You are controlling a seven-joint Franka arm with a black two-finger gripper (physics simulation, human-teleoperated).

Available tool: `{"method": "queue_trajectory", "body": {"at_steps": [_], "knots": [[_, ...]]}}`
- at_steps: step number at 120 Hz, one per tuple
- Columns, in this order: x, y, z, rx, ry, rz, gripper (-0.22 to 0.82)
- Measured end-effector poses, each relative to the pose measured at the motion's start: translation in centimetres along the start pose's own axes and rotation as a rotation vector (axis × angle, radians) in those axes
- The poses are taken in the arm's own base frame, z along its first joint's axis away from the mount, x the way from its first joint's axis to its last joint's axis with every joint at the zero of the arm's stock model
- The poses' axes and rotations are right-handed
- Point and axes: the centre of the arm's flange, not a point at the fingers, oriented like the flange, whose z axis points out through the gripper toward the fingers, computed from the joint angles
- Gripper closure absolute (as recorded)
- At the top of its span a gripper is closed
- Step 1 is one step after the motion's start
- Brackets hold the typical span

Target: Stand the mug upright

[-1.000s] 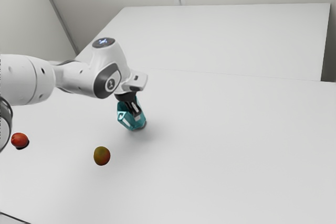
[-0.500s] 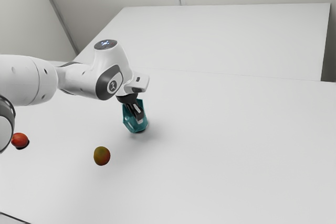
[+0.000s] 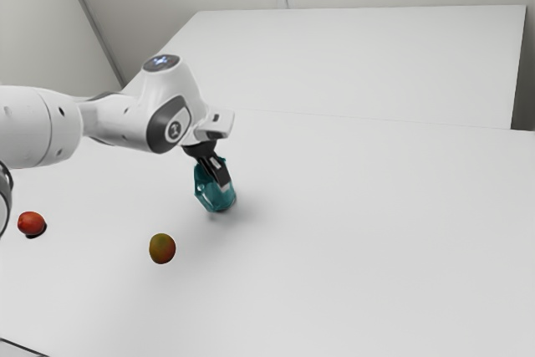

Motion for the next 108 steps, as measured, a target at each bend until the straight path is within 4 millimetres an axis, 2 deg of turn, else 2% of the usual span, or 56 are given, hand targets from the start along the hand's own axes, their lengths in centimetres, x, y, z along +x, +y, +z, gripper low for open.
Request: {"method": "queue_trajectory", "body": {"at_steps": [20, 32, 59, 93, 98, 108], "knots": [[0.0, 0.0, -2.7, 0.015, 0.040, -0.001, 0.20], [0.5, -0.3, -5.0, 0.030, 0.075, -0.003, 0.17], [3.5, -1.9, -11.8, 0.036, 0.136, -0.026, 0.07], [7.3, -3.7, -18.9, 0.002, 0.031, -0.109, 0.02], [7.5, -4.4, -19.2, -0.008, 0.005, -0.134, 0.02], [6.2, -6.1, -19.0, -0.040, -0.052, -0.198, 0.01]]}}
